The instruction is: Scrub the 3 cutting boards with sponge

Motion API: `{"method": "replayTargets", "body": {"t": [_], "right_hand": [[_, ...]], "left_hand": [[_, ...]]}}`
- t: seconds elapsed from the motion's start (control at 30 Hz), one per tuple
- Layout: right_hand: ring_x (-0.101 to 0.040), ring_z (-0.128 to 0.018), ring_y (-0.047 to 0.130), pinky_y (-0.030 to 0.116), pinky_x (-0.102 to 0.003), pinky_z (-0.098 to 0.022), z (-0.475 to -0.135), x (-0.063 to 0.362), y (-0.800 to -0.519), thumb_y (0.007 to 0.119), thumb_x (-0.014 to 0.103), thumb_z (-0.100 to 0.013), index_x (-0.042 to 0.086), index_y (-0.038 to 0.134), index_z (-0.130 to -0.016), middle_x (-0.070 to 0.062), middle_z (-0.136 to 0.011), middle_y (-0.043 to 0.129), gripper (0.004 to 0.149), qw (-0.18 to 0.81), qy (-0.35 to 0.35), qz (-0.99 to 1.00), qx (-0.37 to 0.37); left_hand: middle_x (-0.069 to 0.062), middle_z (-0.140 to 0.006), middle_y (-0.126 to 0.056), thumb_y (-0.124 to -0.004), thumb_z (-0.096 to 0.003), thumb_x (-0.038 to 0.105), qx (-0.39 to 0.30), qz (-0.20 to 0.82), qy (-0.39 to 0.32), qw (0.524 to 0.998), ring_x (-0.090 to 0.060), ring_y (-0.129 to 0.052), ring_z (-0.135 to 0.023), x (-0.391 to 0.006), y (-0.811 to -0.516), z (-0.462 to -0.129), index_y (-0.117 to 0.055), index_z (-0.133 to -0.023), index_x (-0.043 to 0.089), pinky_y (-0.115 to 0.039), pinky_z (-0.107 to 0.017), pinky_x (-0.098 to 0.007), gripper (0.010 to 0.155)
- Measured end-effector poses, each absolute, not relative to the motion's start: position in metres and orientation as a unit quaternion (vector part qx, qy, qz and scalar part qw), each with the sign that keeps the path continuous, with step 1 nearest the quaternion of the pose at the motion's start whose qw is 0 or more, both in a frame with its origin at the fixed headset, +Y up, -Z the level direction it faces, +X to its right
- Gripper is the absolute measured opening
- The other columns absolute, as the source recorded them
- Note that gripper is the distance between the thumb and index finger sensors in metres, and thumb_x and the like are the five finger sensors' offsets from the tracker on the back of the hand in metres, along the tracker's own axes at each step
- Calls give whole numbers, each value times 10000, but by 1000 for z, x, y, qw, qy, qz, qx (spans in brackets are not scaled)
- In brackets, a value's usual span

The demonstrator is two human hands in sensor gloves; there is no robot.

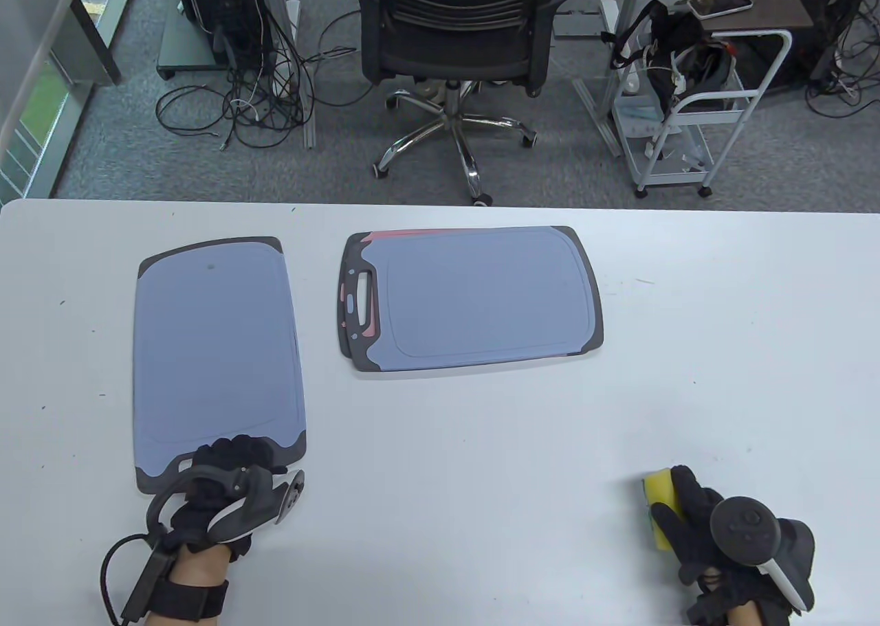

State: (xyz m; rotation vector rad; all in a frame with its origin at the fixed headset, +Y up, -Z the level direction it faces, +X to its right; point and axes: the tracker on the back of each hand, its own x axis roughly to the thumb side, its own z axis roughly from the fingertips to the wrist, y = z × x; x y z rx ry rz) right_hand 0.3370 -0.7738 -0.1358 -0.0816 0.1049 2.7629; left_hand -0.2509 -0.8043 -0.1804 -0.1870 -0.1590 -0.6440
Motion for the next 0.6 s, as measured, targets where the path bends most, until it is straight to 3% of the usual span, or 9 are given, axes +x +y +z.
{"method": "replayTargets", "body": {"t": [0.17, 0.37, 0.5, 0.6], "right_hand": [[-226, -538, 900, 772, -478, -497, -134, 339, -772, 692, 552, -466, 120, 591, -1046, -113, -801, 808, 731, 195, 33, 980, -29], [-224, -536, 901, 773, -476, -495, -132, 338, -770, 691, 552, -465, 123, 592, -1045, -113, -799, 810, 728, 201, 26, 979, -22], [-223, -536, 901, 775, -476, -494, -131, 340, -771, 691, 553, -464, 122, 592, -1044, -111, -799, 809, 729, 203, 31, 978, -29], [-223, -535, 901, 775, -476, -493, -132, 343, -773, 691, 551, -465, 120, 593, -1044, -113, -798, 810, 729, 210, 34, 976, -36]], "left_hand": [[-13, -912, -703, -408, -522, 665, -61, -349, -91, 931, -180, -862, -782, -245, -805, -175, -528, -1000, 161, -794, -675, -459, 705], [27, -842, -743, -367, -528, 706, 25, -421, -93, 902, -129, -898, -699, -234, -806, -173, -567, -940, 193, -839, -622, -422, 687], [38, -724, -833, -538, -532, 686, 107, -433, -105, 889, -129, -961, -569, -229, -802, -177, -682, -832, 210, -890, -529, -423, 581], [53, -719, -843, -653, -550, 634, 112, -421, -73, 897, -123, -973, -567, -223, -797, -181, -690, -818, 231, -902, -518, -416, 486]]}}
